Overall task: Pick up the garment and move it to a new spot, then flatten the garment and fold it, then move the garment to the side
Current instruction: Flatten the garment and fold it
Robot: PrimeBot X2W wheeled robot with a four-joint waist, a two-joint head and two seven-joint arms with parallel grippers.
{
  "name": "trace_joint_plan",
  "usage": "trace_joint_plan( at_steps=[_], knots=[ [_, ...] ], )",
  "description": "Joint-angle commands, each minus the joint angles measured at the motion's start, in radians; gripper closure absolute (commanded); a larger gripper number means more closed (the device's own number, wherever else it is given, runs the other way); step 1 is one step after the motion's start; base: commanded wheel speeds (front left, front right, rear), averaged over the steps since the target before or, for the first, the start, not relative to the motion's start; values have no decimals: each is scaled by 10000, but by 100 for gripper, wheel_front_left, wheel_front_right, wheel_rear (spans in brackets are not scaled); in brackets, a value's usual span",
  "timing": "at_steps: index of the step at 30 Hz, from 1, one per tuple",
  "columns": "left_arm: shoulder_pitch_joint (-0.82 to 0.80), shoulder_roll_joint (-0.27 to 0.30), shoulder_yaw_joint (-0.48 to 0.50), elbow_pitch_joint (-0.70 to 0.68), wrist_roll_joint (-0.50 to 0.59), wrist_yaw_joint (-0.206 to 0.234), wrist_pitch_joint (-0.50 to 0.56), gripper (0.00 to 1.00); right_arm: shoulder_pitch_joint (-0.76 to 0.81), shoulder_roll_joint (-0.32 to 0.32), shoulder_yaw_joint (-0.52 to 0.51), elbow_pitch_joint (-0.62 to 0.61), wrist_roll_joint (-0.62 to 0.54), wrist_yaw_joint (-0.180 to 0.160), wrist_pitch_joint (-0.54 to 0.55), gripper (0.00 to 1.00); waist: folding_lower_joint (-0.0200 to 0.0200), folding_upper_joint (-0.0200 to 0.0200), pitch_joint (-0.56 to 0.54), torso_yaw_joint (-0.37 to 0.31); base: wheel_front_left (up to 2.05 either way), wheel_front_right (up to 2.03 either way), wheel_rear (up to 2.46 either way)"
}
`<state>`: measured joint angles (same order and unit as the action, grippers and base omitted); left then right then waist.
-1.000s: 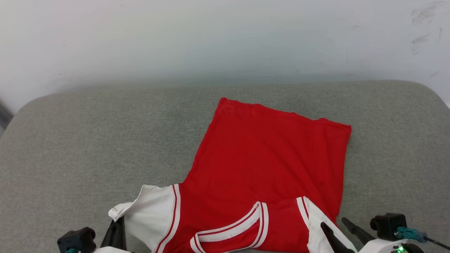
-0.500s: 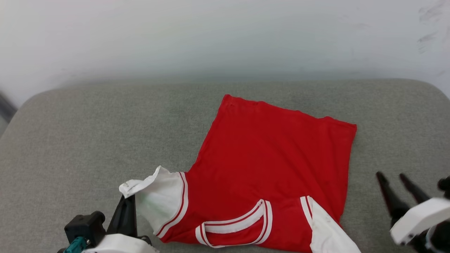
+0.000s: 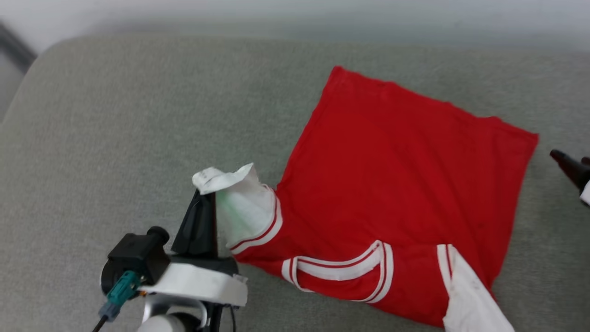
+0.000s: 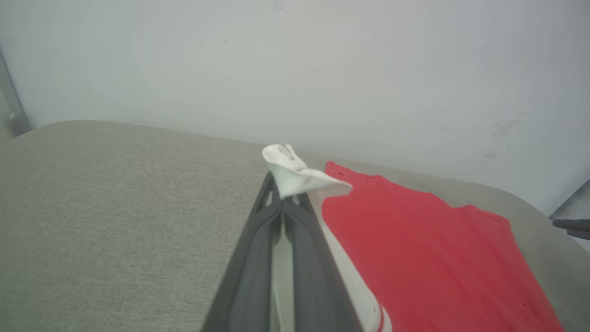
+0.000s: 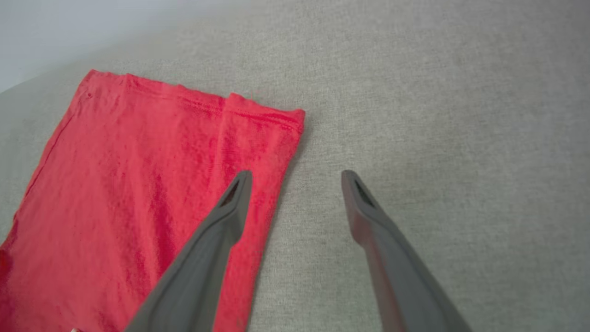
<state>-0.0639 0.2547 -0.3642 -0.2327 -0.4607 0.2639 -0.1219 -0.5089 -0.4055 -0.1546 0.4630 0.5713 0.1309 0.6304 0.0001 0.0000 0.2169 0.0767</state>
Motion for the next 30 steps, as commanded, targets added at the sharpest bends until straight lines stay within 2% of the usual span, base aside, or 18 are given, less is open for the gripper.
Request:
trace_joint_plan(
  at_steps=[1, 8, 14, 15, 16, 17, 18, 24, 30],
  knots=[
    [-379, -100, -69, 66, 74, -88, -122, 100, -498, -131, -83, 250, -104, -3, 285, 0, -1, 0, 853, 692, 0, 0, 0],
    [-1222, -316, -303, 371, 194, -391, -404, 100, -1904, -87, -260, 1487, -430, -3, 992, 0, -1, 0, 1708, 1089, 0, 0, 0],
    [-1510, -416, -443, 642, 144, -502, -470, 100, -1823, 342, -162, 2642, -481, -3, 1528, 0, -1, 0, 1859, 1153, 0, 0, 0],
    [-1513, -430, -449, 683, 123, -504, -472, 100, -1748, 422, -136, 2801, -472, -3, 1657, 5, -1, 0, 1836, 1140, 0, 0, 0],
    [-1486, -424, -450, 725, 114, -501, -468, 100, -1704, 494, -85, 2931, -494, -3, 1782, 55, -1, 0, 1793, 1116, 0, 0, 0],
    [-1465, -416, -453, 761, 118, -493, -458, 100, -1681, 552, -44, 2993, -484, -3, 1883, 93, -1, 0, 1747, 1095, 0, 0, 0],
    [-1442, -402, -456, 792, 121, -478, -440, 100, -1713, 579, -21, 3030, -447, -3, 1935, 100, -1, 0, 1693, 1071, 0, 0, 0],
    [-1244, -285, -379, 1020, 7, -429, -366, 100, -2010, 112, 160, 2672, -580, -3, 1716, 100, -1, 0, 1224, 883, 0, 0, 0],
    [-661, -46, -125, 1412, -175, -219, -286, 100, -1671, -447, 993, 1633, -806, -5, 1712, 100, -1, 0, 341, 371, 0, 0, 0]
  ],
)
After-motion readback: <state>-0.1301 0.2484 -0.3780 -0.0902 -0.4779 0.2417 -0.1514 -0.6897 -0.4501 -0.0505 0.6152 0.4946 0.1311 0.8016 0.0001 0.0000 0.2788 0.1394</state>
